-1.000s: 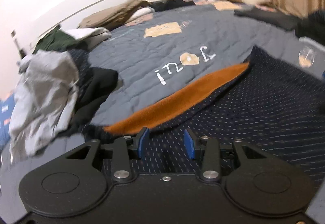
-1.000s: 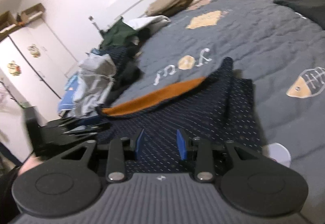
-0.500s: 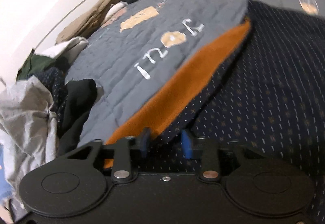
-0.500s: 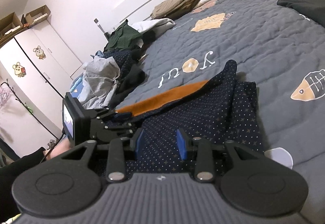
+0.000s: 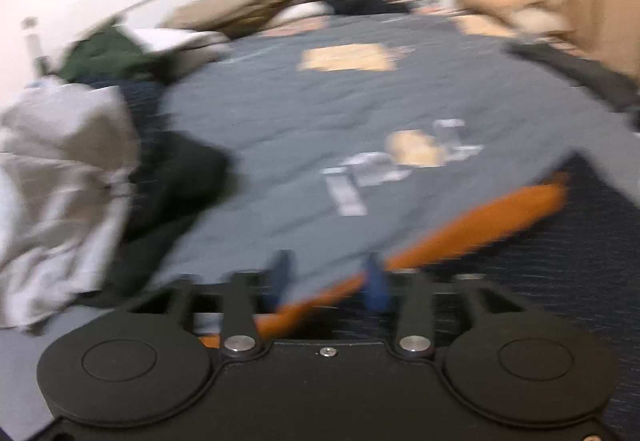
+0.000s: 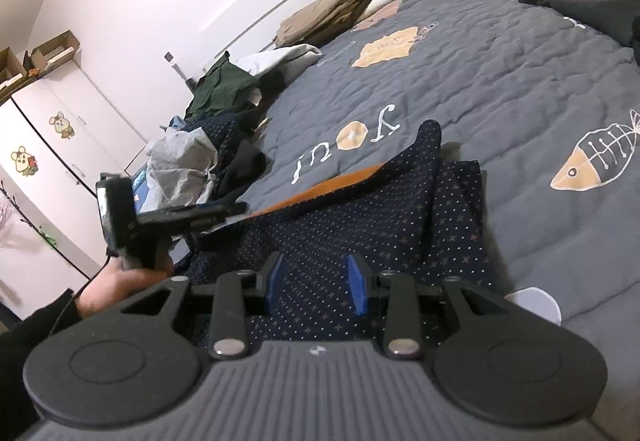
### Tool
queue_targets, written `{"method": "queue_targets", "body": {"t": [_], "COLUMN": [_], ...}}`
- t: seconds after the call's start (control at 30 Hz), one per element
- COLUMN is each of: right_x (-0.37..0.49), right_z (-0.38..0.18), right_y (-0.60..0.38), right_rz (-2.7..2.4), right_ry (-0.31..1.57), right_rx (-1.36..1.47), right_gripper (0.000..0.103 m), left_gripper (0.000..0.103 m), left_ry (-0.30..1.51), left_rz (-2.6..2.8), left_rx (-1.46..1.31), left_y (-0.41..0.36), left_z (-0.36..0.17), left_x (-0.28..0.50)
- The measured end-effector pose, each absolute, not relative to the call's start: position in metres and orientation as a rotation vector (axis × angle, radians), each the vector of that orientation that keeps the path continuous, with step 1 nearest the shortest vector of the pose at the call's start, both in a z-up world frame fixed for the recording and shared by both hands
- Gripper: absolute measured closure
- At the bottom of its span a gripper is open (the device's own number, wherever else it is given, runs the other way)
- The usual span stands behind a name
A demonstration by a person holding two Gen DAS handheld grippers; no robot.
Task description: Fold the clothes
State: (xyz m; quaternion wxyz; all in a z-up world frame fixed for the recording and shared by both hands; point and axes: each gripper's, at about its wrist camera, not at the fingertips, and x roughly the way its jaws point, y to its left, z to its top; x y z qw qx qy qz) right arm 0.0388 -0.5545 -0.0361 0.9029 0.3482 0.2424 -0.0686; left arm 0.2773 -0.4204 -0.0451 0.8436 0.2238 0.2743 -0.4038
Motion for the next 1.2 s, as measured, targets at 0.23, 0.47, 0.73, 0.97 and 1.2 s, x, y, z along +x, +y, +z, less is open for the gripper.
{"method": "queue_targets", "body": {"t": [0.23,0.47,0.73,0.97,1.2], "right_x": [0.039,0.037,0.035,0.035,0.035], "right_z": [-0.035,-0.038,-0.037,-0.036,-0.036], "right_y": [-0.556,-0.561,-0.563,-0.563,-0.564], "right_rz": [-0.145,-0.154,-0.157,-0.160,-0.171], "right_ry": [0.495,0.494,0.483,0.481,0.481], "right_rx": [0.716,0.733,0.742,0.740,0.749], "right_gripper": [0.069,0.069,0.069,0.069,0.069], "left_gripper": [0.039,0.089,0.101,0.102,0.048], "left_ry": [0.470,0.532,0.531,0.562,0.536], "left_rz": [-1.022,-1.053,-0.987,-0.941,-1.097], "left_rx": [0.645,0.728,0.574,0.503,0.491], "left_y": [-0.477,-0.510,-0.509,-0.506,-0.509], "left_z": [-0.060,-0.091,-0.080,-0.068,-0.057], "left_x": [0.232,0.239,0.261,0.271,0.246]}}
